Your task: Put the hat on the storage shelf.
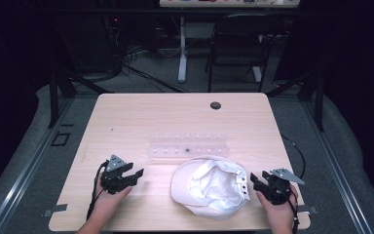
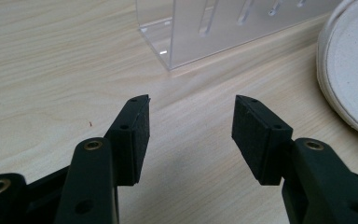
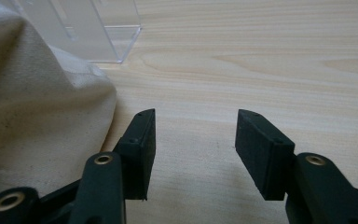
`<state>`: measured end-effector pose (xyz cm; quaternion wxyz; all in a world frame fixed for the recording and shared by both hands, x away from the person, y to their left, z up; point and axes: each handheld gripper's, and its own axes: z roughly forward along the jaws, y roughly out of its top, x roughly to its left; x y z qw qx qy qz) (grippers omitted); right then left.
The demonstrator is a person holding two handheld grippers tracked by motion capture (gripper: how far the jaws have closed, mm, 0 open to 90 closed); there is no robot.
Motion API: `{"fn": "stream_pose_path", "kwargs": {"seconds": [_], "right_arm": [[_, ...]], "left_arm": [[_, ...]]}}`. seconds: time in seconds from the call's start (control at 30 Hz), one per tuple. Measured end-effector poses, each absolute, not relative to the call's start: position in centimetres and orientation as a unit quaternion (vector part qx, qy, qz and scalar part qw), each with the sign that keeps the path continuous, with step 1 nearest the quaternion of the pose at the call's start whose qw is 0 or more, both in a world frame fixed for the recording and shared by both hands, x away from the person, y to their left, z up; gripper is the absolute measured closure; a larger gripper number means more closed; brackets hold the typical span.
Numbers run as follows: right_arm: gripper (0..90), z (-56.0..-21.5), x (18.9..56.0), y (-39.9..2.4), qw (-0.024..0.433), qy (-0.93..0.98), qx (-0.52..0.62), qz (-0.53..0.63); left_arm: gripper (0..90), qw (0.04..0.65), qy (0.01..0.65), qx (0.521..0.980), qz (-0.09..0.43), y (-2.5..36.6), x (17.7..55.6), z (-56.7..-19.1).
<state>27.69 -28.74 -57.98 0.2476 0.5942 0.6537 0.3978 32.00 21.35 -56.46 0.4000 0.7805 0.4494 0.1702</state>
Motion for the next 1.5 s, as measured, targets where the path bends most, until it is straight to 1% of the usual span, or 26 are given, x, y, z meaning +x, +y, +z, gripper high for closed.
{"fn": "stream_pose_path", "kwargs": {"seconds": [0.17,0.43,0.5,0.63,0.97,1.0,1.03,1.13,1.17,1.2,1.5], "right_arm": [[48.3,-57.9,27.7,-28.7,0.245,0.654,0.596,0.397],[47.8,-57.3,27.8,-28.6,0.226,0.667,0.595,0.387],[49.1,-56.6,27.7,-28.4,0.232,0.679,0.588,0.374],[50.1,-55.8,27.7,-28.4,0.228,0.684,0.587,0.369],[51.7,-54.1,28.2,-29.3,0.185,0.692,0.604,0.350],[52.0,-53.5,28.5,-29.5,0.171,0.697,0.605,0.345],[52.0,-53.5,28.5,-29.5,0.171,0.697,0.605,0.345],[52.1,-52.3,28.8,-29.9,0.143,0.699,0.611,0.342],[52.1,-52.3,28.8,-29.9,0.143,0.699,0.611,0.342],[52.1,-51.8,29.0,-29.9,0.128,0.697,0.616,0.344],[52.3,-49.7,29.6,-29.9,0.086,0.704,0.622,0.333]], "left_arm": [[47.1,0.400,0.449,0.780,0.171,21.4,32.0,-56.4],[47.1,0.403,0.446,0.780,0.173,21.3,31.8,-56.3],[47.1,0.403,0.439,0.784,0.173,21.1,31.7,-56.3],[47.1,0.404,0.437,0.785,0.171,20.9,31.6,-56.4],[47.1,0.399,0.430,0.792,0.167,20.6,31.6,-56.4],[47.1,0.400,0.431,0.791,0.168,20.6,31.6,-56.4],[47.1,0.400,0.431,0.791,0.168,20.6,31.6,-56.4],[47.1,0.400,0.430,0.791,0.168,20.5,31.5,-56.4],[47.1,0.400,0.430,0.791,0.168,20.5,31.5,-56.4],[47.1,0.401,0.430,0.791,0.168,20.5,31.5,-56.4],[47.1,0.399,0.430,0.792,0.168,20.4,31.5,-56.5]]}}
